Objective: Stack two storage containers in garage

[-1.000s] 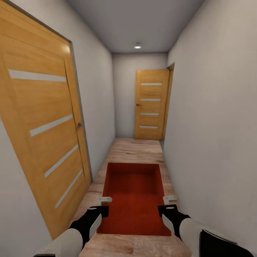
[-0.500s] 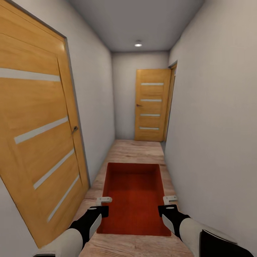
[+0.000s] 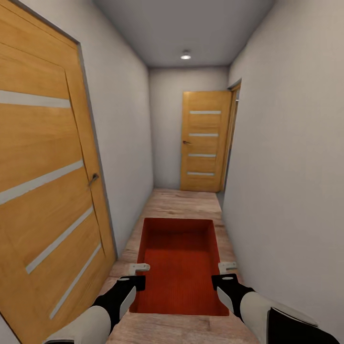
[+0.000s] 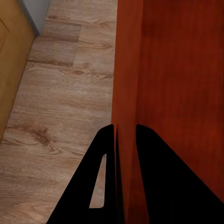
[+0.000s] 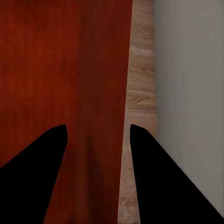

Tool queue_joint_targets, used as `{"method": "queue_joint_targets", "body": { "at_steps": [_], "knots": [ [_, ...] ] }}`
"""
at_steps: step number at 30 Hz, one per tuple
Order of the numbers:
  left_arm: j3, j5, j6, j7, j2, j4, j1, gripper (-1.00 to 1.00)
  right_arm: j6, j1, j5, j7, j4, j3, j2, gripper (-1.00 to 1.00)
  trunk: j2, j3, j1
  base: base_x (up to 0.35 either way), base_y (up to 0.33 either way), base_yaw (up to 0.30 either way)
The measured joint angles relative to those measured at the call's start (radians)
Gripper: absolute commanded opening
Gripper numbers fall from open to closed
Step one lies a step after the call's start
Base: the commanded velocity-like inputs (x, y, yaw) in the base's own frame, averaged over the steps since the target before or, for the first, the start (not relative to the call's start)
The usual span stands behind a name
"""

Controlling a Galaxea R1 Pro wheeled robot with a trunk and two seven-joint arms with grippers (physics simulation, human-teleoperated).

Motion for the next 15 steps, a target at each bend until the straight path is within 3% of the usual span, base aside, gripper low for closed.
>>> {"method": "queue_joint_targets", "body": {
  "at_steps": [15],
  "knots": [
    [0.000, 0.000, 0.000, 0.000, 0.000, 0.000, 0.000, -1.00, 0.000, 0.000, 0.000, 0.000, 0.000, 0.000, 0.000, -1.00, 0.000, 0.000, 0.000, 0.323, 0.000, 0.000]
  ]
}}
